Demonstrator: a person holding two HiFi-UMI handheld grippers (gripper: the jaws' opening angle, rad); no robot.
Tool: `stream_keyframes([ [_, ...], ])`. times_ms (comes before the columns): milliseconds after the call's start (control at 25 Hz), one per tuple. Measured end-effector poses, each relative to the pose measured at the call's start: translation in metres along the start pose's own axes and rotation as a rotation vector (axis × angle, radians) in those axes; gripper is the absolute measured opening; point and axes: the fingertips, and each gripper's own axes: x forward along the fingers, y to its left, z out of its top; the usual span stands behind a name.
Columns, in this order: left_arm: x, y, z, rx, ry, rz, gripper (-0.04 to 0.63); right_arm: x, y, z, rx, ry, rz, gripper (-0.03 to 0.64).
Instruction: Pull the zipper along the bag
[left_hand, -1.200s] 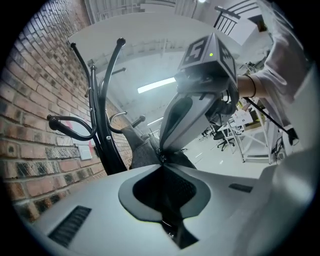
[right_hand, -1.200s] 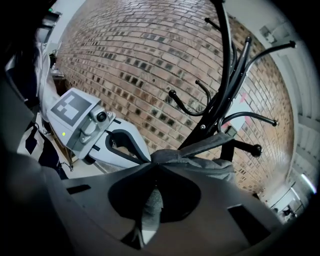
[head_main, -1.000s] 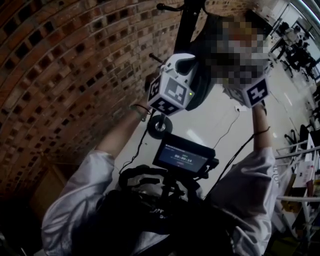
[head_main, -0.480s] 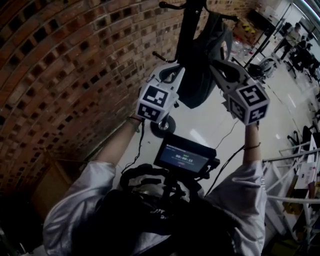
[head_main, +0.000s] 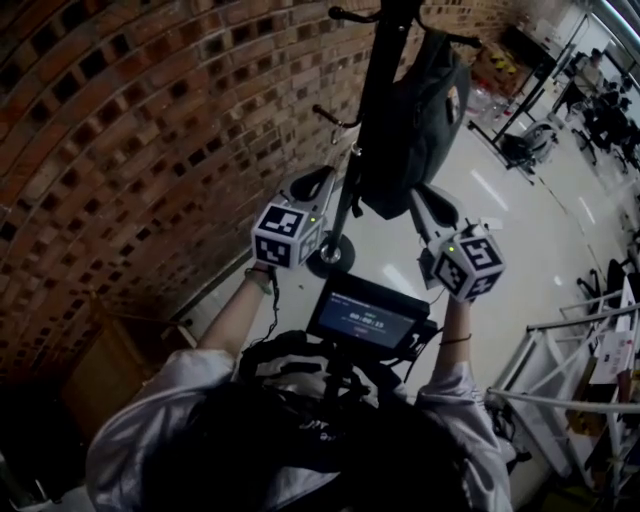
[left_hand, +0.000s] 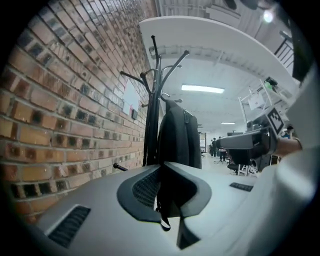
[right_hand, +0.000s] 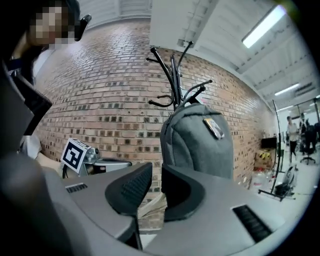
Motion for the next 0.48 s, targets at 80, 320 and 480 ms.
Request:
stream_keyframes([
  [80,-0.001,0.002,-0.014,-0.011,0.022,0.008,0.024,0.001,0.002,-0.018,0.051,-0.002,-0.013,0.061],
  [320,-0.002,0.006,-0.02,-0.037,0.034,0.039,0.008,0.001,0.005,-0.041,0.145,-0.035,-0.088,0.012],
  [480,-0.008,-0.003,-0.012,0.015,0.013,0.076,0.008,-0.001,0.017,-0.042,0.192,-0.089,-0.098,0.009],
])
